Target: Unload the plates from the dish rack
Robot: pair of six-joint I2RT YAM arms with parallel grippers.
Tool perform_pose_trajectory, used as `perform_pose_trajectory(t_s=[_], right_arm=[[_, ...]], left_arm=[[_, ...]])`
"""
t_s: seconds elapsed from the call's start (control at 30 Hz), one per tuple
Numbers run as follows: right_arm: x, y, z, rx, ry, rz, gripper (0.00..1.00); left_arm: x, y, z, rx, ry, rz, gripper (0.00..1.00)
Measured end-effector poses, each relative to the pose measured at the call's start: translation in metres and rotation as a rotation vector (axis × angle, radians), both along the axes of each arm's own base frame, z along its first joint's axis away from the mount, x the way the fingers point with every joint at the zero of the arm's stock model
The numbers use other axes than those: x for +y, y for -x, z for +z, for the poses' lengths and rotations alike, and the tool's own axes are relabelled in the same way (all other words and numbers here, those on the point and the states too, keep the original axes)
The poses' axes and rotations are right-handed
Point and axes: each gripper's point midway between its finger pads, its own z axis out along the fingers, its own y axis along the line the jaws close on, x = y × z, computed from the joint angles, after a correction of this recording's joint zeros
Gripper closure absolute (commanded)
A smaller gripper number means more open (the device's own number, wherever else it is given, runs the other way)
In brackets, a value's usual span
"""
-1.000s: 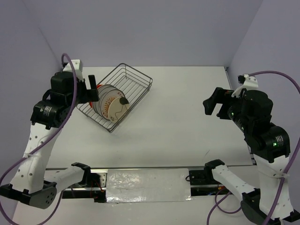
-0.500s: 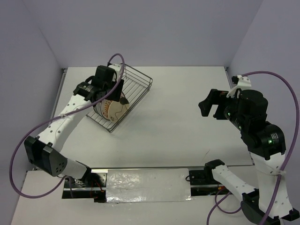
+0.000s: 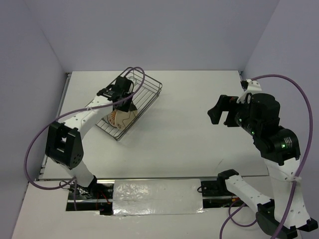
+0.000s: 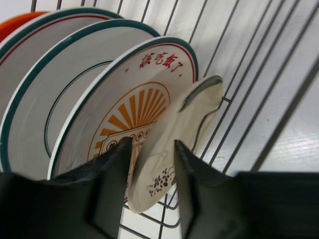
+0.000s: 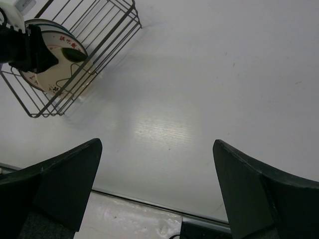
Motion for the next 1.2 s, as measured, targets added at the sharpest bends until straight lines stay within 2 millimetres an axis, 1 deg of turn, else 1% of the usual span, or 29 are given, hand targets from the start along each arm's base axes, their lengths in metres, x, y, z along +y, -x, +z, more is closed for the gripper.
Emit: perform_pose_trajectory(t_s=[0.03,0.07,0.13,0.17,0.23,0.27,0.3,0.37,0.4,0.5,0.6,0.67,0.73,0.8,0.9,1.0,1.1,1.2], right_arm=[[0.001,0.0,-0.001,0.003,-0.001,0.004,0.0],[0.001,0.0,-0.001,0.005,-0.002,0.007,0.0],[0.002,0.0,-0.002,0.008,-0.003,0.01,0.0],[0.002,0.0,-0.002,0.008,-0.004,0.012,0.0],[0.003,0.0,-0.002,0.009,-0.005,0.014,0.0],[0.003,0.0,-0.002,0.008,-0.006,0.015,0.0],[0.003,0.001,-0.002,0.009,-0.007,0.017,0.0],[0.004,0.001,-0.002,0.008,-0.009,0.019,0.0],[0.004,0.0,-0.002,0.007,-0.01,0.018,0.0],[0.005,-0.002,-0.003,0.006,-0.016,0.019,0.0],[0.009,-0.005,-0.006,0.011,-0.034,0.023,0.0],[0.013,-0.007,-0.008,0.013,-0.051,0.036,0.0],[0.02,-0.011,-0.01,0.012,-0.08,0.055,0.0],[0.032,-0.017,-0.014,0.008,-0.118,0.098,0.0],[0.06,-0.028,-0.021,0.019,-0.215,0.203,0.0],[0.09,-0.046,-0.024,0.033,-0.318,0.31,0.0],[0.111,-0.071,-0.033,0.055,-0.381,0.37,0.0],[0.121,-0.087,-0.04,0.07,-0.406,0.399,0.0]], left_arm=[[0.002,-0.002,-0.004,0.006,-0.002,0.008,0.61],[0.004,-0.003,-0.007,0.012,-0.006,0.014,0.7],[0.008,-0.005,-0.012,0.021,-0.02,0.016,0.71],[0.009,-0.006,-0.012,0.022,-0.026,0.009,0.76],[0.01,-0.006,-0.011,0.018,-0.032,0.008,0.82],[0.01,-0.006,-0.01,0.019,-0.037,0.008,0.94],[0.01,-0.005,-0.009,0.023,-0.039,0.009,1.0],[0.011,-0.002,-0.003,0.041,-0.051,0.015,1.0],[0.011,-0.003,0.003,0.04,-0.059,0.018,1.0],[0.013,-0.009,0.033,0.003,-0.086,0.035,1.0],[0.014,-0.014,0.075,-0.067,-0.111,0.059,1.0],[0.012,-0.018,0.105,-0.131,-0.101,0.07,1.0],[0.008,-0.017,0.132,-0.18,-0.083,0.068,1.0],[0.004,-0.011,0.154,-0.212,-0.044,0.061,1.0],[-0.018,0.0,0.188,-0.252,0.115,0.005,1.0],[-0.053,0.02,0.214,-0.28,0.368,-0.089,1.0],[-0.091,0.049,0.232,-0.274,0.652,-0.196,1.0],[-0.125,0.07,0.237,-0.217,0.888,-0.294,1.0]])
